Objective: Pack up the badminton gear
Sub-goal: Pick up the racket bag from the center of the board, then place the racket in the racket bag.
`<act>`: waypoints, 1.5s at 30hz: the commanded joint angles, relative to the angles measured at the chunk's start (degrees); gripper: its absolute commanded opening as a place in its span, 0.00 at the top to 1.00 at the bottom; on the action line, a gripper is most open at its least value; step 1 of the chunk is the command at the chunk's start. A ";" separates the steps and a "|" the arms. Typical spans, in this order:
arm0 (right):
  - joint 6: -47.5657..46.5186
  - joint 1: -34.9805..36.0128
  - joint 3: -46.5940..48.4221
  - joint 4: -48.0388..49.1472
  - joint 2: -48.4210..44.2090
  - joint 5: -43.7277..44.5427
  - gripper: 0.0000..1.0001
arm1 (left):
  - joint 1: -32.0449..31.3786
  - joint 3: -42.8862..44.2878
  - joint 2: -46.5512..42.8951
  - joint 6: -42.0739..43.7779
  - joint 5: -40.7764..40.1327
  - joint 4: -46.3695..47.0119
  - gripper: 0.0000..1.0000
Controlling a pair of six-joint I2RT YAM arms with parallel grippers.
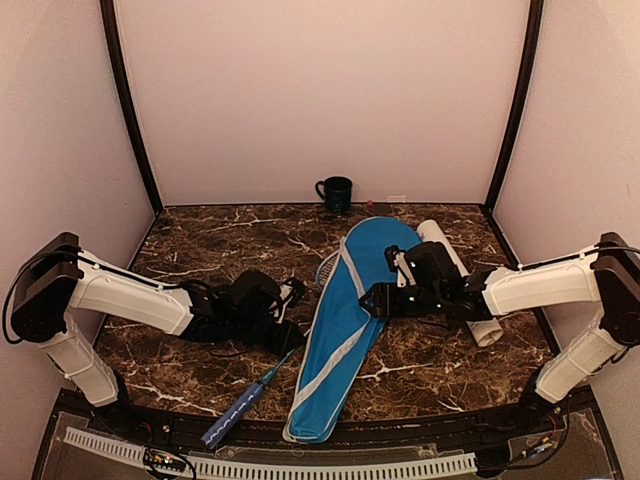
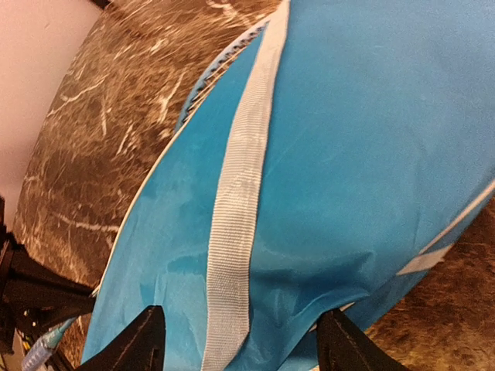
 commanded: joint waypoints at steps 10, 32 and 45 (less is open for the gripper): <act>8.76 -6.90 -1.24 -4.54 -0.08 7.46 0.30 | -0.14 0.04 -1.72 2.45 2.58 3.73 1.00; 5.46 -6.49 -6.40 16.06 8.31 -12.05 1.00 | -0.14 2.53 2.21 4.54 8.00 8.73 1.00; -4.51 -6.38 -7.16 18.51 3.63 -22.07 1.00 | 2.23 3.53 0.10 11.85 19.37 6.83 1.00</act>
